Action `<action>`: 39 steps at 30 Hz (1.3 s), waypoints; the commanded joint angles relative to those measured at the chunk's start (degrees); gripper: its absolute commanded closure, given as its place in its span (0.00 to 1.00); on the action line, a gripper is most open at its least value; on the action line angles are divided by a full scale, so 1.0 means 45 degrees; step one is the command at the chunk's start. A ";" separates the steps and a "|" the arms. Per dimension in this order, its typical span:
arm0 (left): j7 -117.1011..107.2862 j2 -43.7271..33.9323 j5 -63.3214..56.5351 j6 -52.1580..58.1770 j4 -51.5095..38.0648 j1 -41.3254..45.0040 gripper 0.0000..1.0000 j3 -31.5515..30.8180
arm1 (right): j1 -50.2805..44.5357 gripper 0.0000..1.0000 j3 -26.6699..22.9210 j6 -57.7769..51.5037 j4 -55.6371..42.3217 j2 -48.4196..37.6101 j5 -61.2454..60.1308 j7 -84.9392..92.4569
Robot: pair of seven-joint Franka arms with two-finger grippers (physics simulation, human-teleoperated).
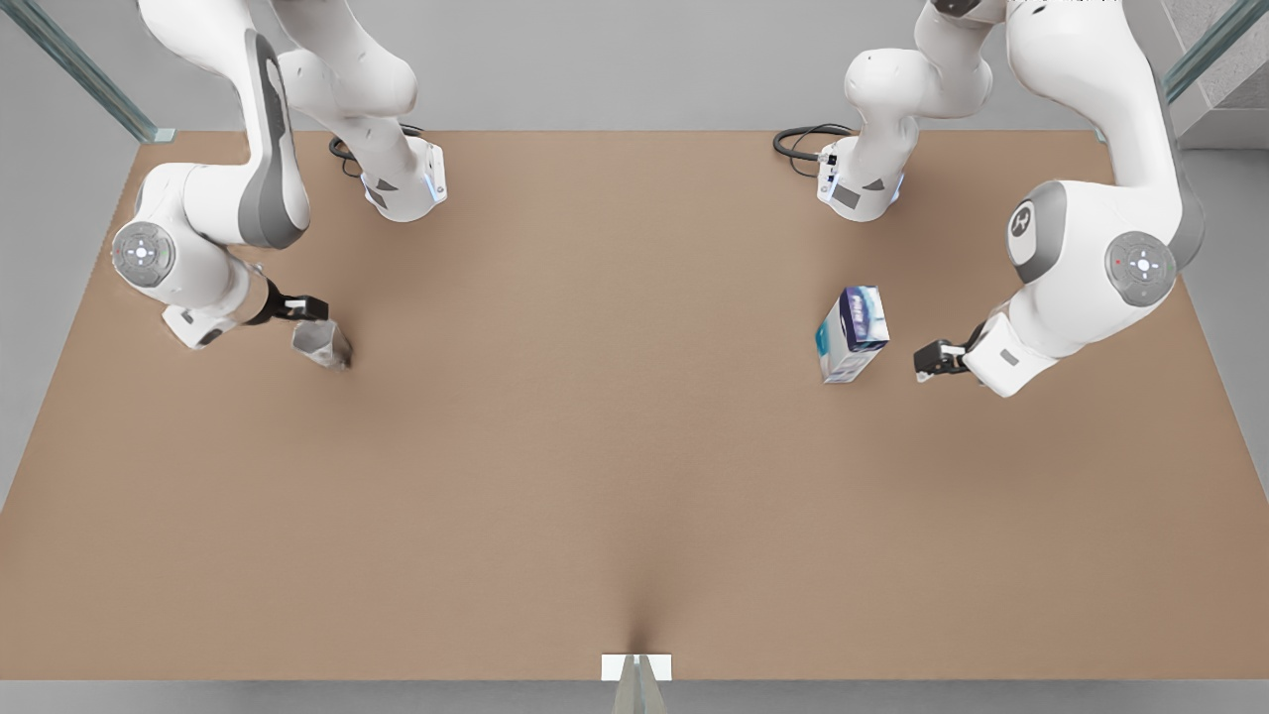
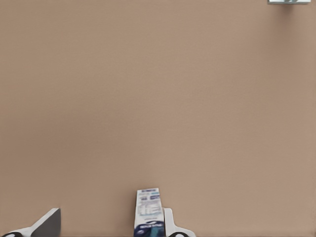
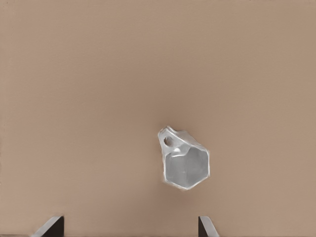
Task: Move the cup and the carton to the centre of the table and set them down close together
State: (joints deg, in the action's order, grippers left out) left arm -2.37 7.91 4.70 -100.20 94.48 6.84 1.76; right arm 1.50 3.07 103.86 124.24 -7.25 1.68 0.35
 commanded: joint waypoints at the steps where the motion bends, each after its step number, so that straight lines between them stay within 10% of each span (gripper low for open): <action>1: -0.0002 0.0000 0.0127 0.0000 -0.0020 0.0005 0.00 0.0000 | 0.0253 0.00 0.0002 0.0122 0.0203 -0.0107 -0.0002 0.0000; 39: -0.0002 0.0117 0.0108 0.0430 -0.0469 0.0005 0.00 -0.0234 | 0.2362 0.00 -0.1189 0.6118 0.3504 0.1787 -0.0002 0.1113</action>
State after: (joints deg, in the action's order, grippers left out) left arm -2.37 8.49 5.19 -98.26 92.37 6.86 0.70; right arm 10.05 -2.52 132.08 140.06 0.83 1.67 6.25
